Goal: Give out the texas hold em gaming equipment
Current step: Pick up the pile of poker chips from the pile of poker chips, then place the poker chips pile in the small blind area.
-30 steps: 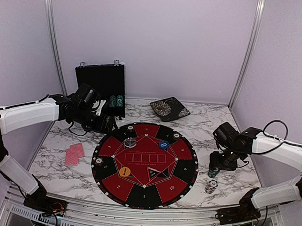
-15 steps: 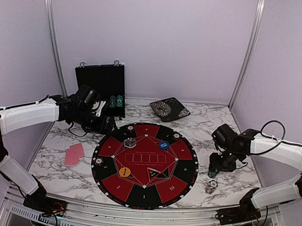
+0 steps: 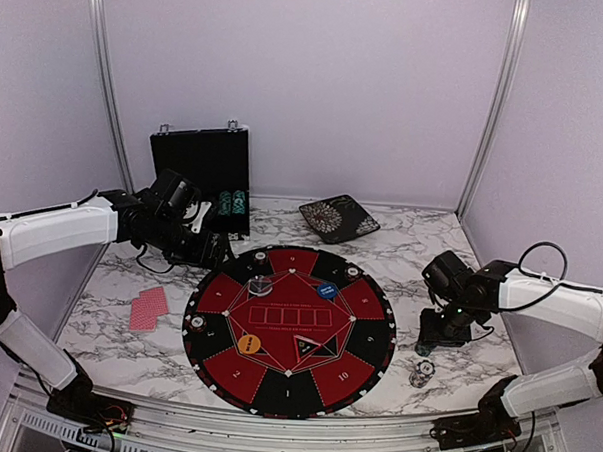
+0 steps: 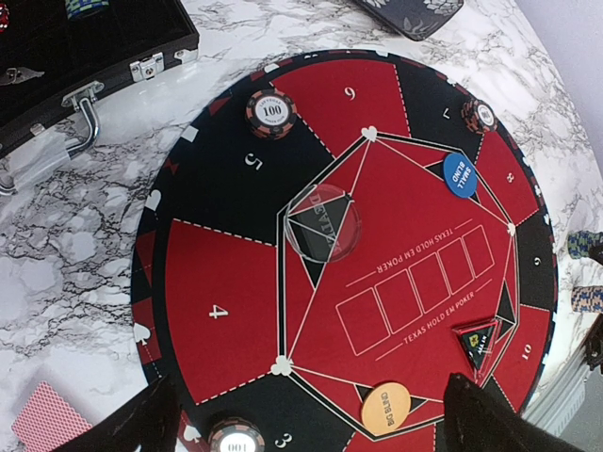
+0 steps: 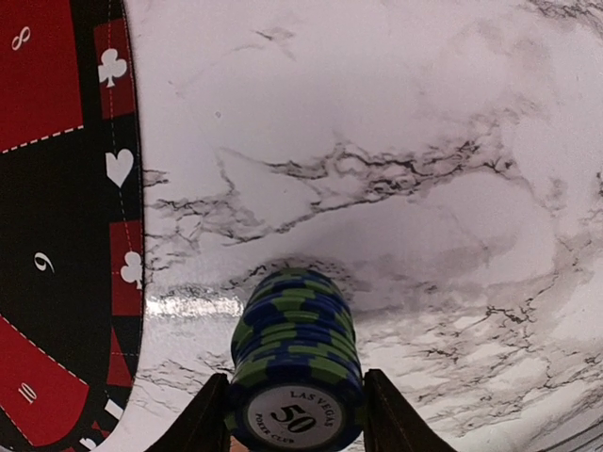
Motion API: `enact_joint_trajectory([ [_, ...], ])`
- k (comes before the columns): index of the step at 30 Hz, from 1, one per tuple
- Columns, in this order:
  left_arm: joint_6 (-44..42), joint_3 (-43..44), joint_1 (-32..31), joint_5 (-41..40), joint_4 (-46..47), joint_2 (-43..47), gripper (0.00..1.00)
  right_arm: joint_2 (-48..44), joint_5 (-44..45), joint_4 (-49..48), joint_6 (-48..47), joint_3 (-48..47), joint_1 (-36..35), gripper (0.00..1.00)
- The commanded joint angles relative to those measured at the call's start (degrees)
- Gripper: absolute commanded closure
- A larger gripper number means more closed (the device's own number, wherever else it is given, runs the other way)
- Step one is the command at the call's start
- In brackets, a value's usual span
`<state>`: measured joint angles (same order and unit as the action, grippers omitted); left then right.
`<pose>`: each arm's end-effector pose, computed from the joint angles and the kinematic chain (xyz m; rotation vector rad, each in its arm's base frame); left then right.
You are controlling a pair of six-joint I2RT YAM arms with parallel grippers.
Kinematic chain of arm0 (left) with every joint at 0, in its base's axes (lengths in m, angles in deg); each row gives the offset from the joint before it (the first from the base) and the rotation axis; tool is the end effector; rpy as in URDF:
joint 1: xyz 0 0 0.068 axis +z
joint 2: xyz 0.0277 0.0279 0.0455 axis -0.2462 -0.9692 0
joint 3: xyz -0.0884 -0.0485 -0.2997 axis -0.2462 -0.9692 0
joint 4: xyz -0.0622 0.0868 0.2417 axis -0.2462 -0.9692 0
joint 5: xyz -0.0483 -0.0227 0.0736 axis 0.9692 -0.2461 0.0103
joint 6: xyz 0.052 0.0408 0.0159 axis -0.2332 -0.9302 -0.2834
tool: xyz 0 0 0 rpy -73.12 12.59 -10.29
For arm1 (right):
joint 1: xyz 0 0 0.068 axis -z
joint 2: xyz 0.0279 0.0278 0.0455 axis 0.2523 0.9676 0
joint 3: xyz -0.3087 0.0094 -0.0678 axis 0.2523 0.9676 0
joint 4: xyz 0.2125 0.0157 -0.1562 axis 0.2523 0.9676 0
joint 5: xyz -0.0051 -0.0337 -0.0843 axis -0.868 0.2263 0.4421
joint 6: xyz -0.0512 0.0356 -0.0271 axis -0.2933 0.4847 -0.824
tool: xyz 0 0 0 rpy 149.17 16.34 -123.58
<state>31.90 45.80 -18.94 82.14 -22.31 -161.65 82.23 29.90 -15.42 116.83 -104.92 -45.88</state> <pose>0.2759 -0.1903 0.2948 0.3956 2.4431 -0.5836 0.1612 0.0905 0.2108 0.1316 2.9022 0.0265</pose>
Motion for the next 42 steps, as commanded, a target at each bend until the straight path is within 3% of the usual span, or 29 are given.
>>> enact_joint_trajectory([
  [1,-0.3,-0.4,0.4,0.8,0.7,-0.5,0.01,0.8,0.0,-1.4,0.1,-0.8,0.1,0.56],
  [21,-0.3,-0.4,0.6,1.0,0.7,-0.5,0.01,0.3,1.0,0.0,0.5,-2.8,-0.4,0.68],
  [42,-0.3,-0.4,0.8,1.3,0.7,-0.4,0.01,1.7,2.4,2.8,-1.2,-10.2,-0.8,0.71],
])
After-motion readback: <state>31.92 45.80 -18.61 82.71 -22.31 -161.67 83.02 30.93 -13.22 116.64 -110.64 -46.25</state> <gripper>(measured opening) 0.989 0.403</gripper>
